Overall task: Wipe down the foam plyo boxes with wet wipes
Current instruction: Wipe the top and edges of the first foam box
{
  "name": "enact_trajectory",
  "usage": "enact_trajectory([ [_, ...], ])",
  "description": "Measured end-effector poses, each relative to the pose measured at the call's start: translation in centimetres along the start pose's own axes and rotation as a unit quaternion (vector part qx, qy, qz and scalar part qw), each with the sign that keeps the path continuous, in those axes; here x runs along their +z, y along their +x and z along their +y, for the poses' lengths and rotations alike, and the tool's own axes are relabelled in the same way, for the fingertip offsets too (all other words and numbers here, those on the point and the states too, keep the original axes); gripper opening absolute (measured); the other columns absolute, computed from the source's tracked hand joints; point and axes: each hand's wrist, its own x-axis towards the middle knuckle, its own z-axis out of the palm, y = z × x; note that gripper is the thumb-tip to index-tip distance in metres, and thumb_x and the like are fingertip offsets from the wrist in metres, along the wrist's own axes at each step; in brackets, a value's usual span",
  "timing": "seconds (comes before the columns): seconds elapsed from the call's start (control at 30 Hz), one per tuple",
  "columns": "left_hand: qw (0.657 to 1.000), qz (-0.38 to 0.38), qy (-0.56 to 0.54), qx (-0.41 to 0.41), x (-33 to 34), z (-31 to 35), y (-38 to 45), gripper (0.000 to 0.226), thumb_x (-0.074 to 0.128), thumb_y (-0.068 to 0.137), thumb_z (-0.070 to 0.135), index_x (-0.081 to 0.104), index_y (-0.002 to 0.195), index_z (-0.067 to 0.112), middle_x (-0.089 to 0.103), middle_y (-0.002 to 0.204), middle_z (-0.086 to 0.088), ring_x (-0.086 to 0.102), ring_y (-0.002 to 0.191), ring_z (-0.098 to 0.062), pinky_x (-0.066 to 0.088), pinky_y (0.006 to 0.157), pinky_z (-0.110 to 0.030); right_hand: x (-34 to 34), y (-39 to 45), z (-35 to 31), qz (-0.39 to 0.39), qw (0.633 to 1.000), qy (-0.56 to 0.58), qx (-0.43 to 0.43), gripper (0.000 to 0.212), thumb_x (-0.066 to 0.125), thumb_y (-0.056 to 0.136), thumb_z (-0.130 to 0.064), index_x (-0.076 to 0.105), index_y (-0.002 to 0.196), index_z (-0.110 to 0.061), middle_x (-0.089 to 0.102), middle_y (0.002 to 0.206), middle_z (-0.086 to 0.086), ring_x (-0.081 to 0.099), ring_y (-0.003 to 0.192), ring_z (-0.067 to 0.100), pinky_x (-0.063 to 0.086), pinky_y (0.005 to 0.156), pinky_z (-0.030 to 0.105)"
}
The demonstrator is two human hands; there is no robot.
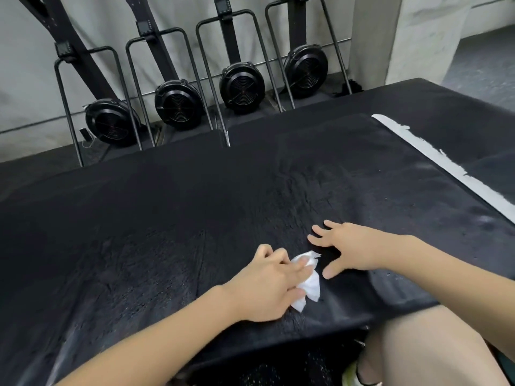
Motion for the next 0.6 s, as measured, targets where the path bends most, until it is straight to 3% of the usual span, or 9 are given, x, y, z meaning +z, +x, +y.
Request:
enact_trajectory([
  [0.1,0.999,0.018,0.041,-0.019,-0.2,-1.2,0.0,0.045,0.037,0.105,0.037,0.036,0.149,0.031,0.032,0.156,0.022,0.043,0.102,-0.013,0.028,0.094,-0.037,0.4,-0.4,-0.7,0.022,0.999,0.005,0.024,0.089,0.063,0.088,-0.057,0.014,0.159,-0.034,0.002,0.167,-0.011,-0.002,0.154,0.016,0.022,0.119,0.038],
  [0.2,0.988,0.041,0.076,-0.129,0.3,-1.8,1.4,0.041,0.037,0.105,0.033,0.038,0.145,0.026,0.024,0.160,0.019,0.042,0.117,-0.020,0.027,0.093,-0.040,0.6,-0.6,-1.3,0.032,0.998,0.006,0.046,0.088,0.063,0.089,-0.057,0.013,0.158,-0.038,0.002,0.166,-0.016,-0.002,0.154,0.014,0.028,0.115,0.043],
  [0.27,0.981,0.048,0.087,-0.168,1.2,-0.8,2.1,0.039,0.037,0.105,0.034,0.043,0.141,0.020,0.029,0.157,0.013,0.039,0.125,-0.024,0.027,0.093,-0.041,0.9,-0.8,-1.2,0.038,0.998,0.021,0.047,0.088,0.064,0.088,-0.057,0.014,0.158,-0.038,0.002,0.165,-0.017,-0.003,0.154,0.014,0.025,0.116,0.043],
  [0.37,0.987,0.056,0.073,-0.128,1.8,2.4,1.6,0.038,0.038,0.103,0.033,0.047,0.137,0.021,0.038,0.150,0.011,0.044,0.113,-0.023,0.036,0.089,-0.045,1.4,-0.7,-0.7,0.049,0.996,0.064,0.035,0.087,0.066,0.088,-0.055,0.018,0.158,-0.036,0.004,0.166,-0.014,-0.003,0.154,0.017,0.016,0.122,0.043],
  [0.6,0.989,0.088,0.114,-0.030,2.8,8.0,-3.1,0.049,0.034,0.102,0.040,0.047,0.143,0.018,0.048,0.143,0.008,0.050,0.101,-0.017,0.042,0.084,-0.039,2.1,-1.1,-1.6,0.066,0.995,0.038,0.062,0.086,0.064,0.090,-0.054,0.015,0.158,-0.036,0.006,0.166,-0.013,0.003,0.154,0.023,0.024,0.119,0.046],
])
